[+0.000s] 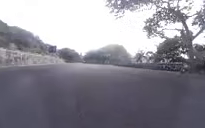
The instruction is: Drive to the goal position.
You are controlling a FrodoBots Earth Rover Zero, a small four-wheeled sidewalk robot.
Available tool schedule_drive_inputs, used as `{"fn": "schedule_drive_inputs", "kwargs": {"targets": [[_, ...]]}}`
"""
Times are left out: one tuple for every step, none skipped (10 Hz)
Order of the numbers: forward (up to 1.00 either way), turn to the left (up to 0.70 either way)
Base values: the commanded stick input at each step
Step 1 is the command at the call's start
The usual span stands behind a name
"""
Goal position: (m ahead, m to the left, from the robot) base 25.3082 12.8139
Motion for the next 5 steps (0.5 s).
{"fn": "schedule_drive_inputs", "kwargs": {"targets": [[0.7, 0.0], [0.7, 0.0], [0.7, 0.0], [0.7, 0.0], [0.7, 0.0]]}}
